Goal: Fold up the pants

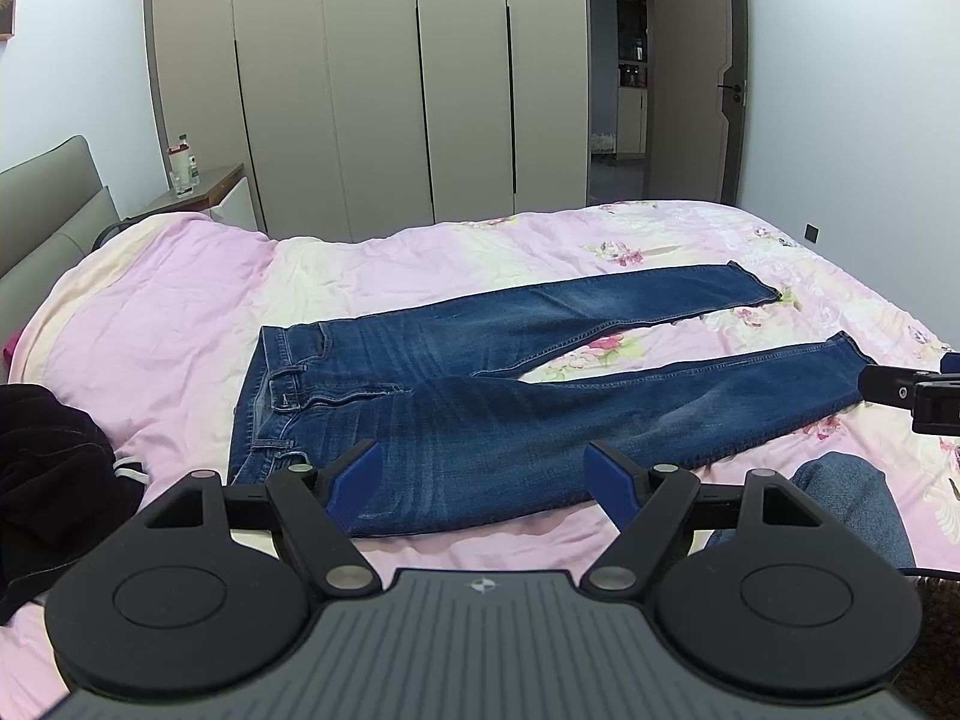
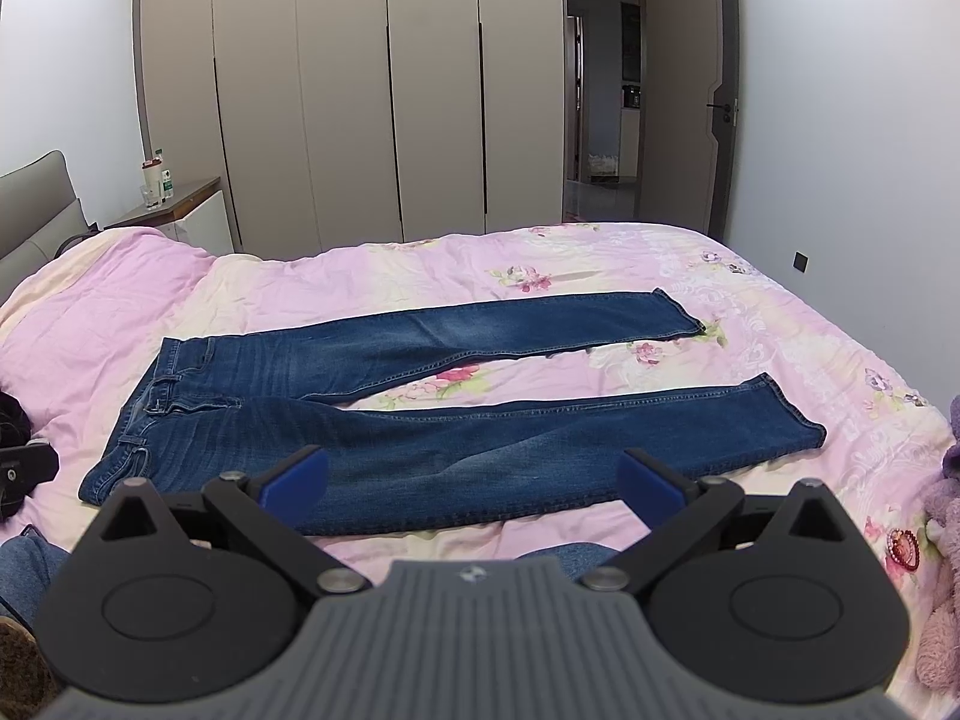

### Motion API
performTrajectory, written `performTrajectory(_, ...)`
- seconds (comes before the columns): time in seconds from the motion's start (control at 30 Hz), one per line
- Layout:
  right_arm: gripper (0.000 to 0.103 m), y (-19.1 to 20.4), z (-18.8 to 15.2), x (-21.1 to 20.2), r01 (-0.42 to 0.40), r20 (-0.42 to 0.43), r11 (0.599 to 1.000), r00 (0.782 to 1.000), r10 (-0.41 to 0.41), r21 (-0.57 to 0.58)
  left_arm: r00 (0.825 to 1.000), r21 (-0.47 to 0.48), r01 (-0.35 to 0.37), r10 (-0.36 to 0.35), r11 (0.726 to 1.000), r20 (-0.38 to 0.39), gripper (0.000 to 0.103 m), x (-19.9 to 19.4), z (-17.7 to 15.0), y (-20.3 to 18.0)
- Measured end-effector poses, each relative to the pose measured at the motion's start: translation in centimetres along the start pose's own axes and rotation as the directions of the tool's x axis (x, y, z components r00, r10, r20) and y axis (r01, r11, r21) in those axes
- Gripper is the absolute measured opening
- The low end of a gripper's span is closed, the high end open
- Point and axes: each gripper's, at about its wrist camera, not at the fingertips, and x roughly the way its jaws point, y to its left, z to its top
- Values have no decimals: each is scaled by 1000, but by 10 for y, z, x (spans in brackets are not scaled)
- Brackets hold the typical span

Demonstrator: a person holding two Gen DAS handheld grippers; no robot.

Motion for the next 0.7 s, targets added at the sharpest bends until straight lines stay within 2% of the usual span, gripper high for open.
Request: performTrajectory(0.7,98,3,0,-11,-3,18,1000,1000,3,-10,1000,-8,-2,2,1000,15,89,-9,3,8)
